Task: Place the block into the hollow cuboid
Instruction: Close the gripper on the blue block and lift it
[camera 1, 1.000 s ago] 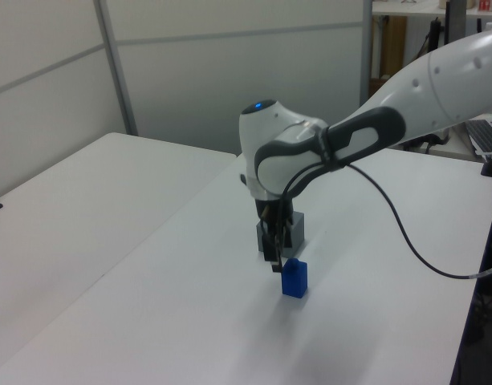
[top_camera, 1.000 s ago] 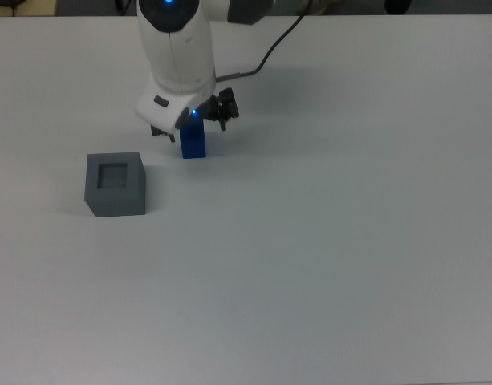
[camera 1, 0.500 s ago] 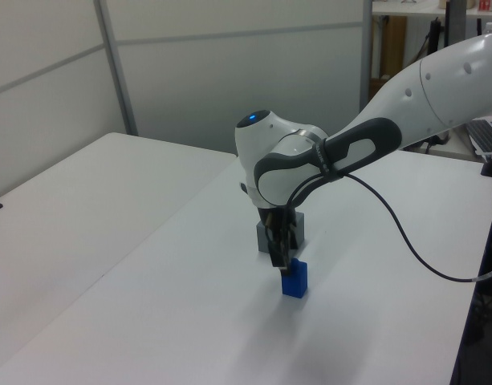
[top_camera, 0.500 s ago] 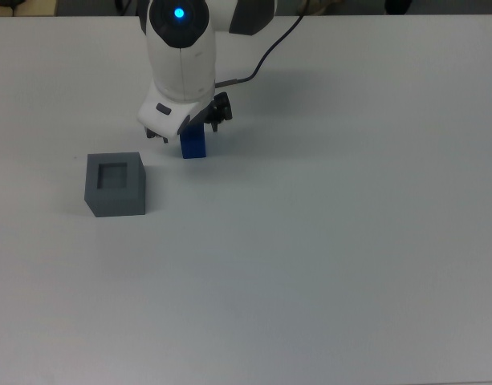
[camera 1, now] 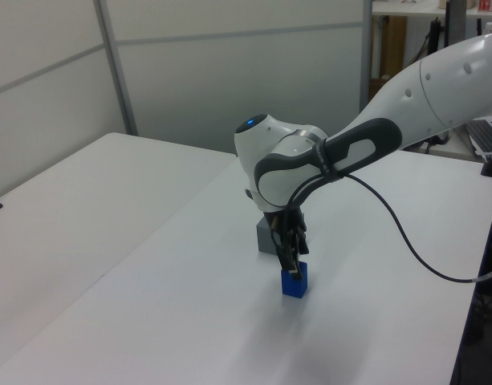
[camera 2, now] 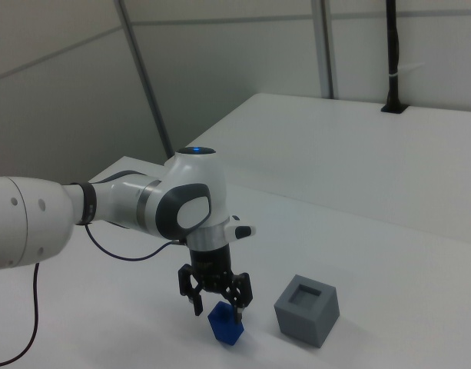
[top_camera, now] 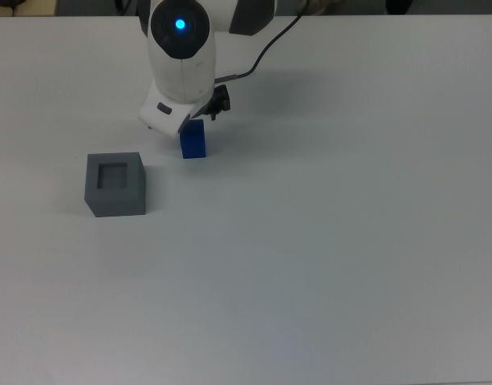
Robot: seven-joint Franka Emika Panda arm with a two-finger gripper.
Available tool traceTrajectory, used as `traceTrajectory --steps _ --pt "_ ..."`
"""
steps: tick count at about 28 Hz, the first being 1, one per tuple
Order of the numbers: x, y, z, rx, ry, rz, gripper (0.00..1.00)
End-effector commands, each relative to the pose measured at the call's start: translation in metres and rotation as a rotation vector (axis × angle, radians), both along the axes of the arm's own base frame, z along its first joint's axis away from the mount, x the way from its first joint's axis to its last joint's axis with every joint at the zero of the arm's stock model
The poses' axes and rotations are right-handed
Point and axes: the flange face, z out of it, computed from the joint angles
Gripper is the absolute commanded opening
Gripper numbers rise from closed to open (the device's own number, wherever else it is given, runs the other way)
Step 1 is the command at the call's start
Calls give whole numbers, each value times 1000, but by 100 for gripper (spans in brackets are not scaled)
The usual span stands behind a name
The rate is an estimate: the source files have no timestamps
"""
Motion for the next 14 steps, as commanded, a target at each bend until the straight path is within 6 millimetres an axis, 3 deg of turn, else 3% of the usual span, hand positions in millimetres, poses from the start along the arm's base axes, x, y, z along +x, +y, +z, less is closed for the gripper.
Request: traceTrajectory --steps 1,3,4,9,10,14 --pt "-2 4 0 -24 16 1 70" --pt "-2 5 -3 -25 22 2 63" --pt "-2 6 -6 -24 26 5 50" --pt "-1 12 -10 -24 31 17 18" --pt "0 13 -9 -22 30 23 8" --pt "0 13 -8 -21 27 26 0"
